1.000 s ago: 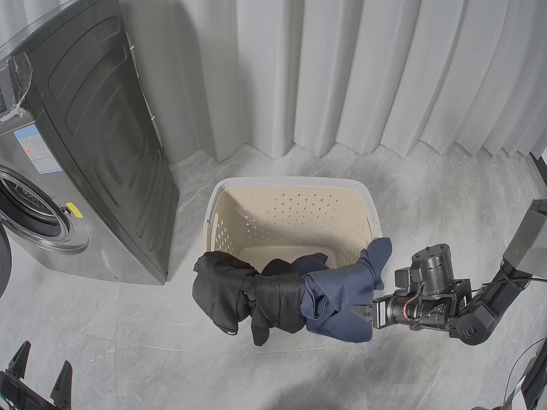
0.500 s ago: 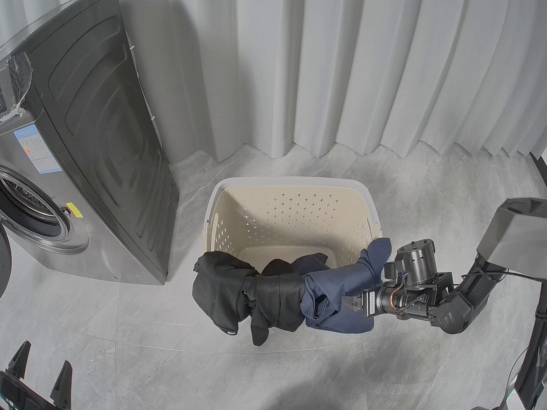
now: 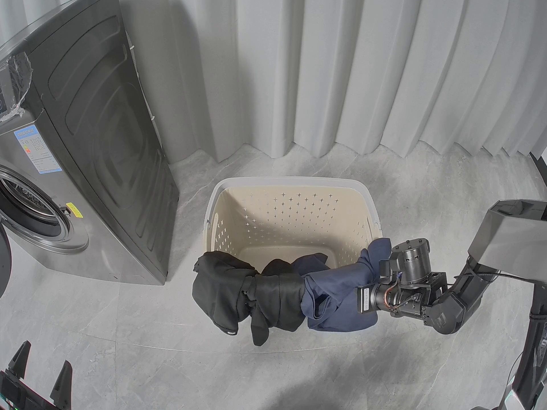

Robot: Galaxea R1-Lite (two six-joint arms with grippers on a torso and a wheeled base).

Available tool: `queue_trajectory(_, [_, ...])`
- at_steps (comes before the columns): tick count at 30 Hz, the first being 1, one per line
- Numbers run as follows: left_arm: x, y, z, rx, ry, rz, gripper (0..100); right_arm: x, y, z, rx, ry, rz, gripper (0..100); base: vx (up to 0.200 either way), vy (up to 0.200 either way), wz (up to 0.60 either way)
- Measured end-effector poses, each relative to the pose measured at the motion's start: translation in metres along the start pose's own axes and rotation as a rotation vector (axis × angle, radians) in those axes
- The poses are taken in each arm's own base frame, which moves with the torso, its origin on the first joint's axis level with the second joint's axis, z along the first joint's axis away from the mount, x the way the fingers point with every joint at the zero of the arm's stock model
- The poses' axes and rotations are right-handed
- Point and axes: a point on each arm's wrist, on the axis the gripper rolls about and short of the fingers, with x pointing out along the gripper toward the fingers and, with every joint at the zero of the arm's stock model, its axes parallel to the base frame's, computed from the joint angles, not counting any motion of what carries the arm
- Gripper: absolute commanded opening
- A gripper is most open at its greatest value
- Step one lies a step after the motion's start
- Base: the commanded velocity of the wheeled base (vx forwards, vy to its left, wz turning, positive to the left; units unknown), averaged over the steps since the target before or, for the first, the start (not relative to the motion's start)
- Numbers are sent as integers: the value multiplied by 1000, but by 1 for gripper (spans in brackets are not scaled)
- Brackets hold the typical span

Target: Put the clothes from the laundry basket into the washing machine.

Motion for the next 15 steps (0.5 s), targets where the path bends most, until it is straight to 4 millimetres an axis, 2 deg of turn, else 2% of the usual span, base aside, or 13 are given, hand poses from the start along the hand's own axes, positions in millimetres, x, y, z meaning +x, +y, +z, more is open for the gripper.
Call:
queue_trajectory(5, [0,0,0,0,0,0,100,-9,3,1,-4,-7,9,0,0,0,0])
queue_trajectory(15, [0,0,0,0,0,0,100,-50,15,14,-19,-74,56,0,0,0,0])
